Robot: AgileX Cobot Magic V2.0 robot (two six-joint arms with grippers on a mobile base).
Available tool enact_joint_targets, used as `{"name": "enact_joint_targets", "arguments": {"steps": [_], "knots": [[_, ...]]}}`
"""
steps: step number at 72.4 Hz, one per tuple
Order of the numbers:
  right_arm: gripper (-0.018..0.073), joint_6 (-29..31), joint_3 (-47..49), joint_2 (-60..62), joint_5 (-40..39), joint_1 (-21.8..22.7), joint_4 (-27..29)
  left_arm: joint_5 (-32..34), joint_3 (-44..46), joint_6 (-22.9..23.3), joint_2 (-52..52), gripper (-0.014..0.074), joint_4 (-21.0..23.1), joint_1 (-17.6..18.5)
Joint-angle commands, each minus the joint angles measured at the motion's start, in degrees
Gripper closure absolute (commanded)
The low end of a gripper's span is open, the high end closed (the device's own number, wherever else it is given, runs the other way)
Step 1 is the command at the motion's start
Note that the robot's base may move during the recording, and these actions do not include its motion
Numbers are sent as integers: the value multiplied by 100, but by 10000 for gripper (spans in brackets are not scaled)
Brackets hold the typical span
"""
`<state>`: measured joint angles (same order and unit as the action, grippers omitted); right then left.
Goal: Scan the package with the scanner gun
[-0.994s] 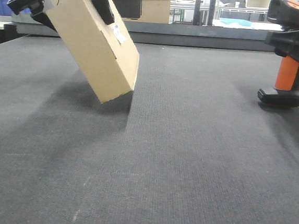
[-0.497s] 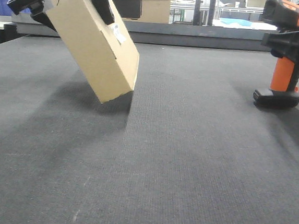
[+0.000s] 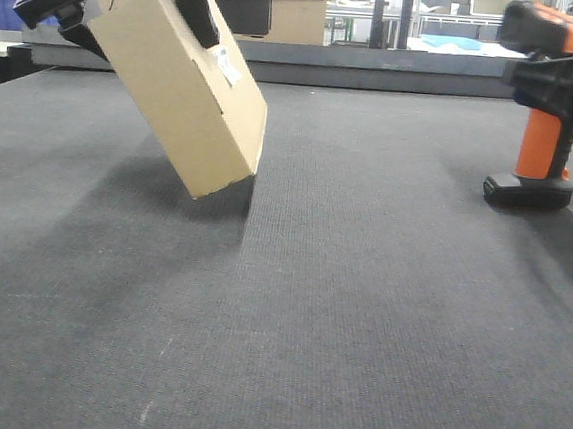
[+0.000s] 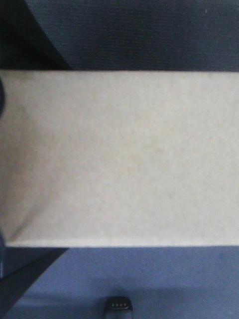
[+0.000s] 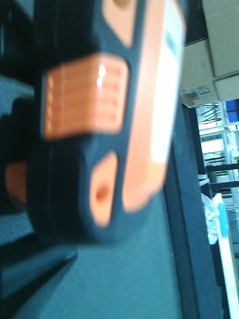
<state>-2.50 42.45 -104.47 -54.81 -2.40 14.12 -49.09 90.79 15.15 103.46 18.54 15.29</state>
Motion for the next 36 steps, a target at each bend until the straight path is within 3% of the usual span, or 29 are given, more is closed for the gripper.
{"name": "enact_joint_targets", "arguments": {"steps": [1,7,36], "knots": [[35,-3,40,53,-59,10,-34,33,18,32,-53,708,47,37],[1,-3,40,53,48,10,-34,33,18,32,-53,708,47,37],[0,-3,-552,490,28,0,-322,44,18,32,-53,708,47,37]]}}
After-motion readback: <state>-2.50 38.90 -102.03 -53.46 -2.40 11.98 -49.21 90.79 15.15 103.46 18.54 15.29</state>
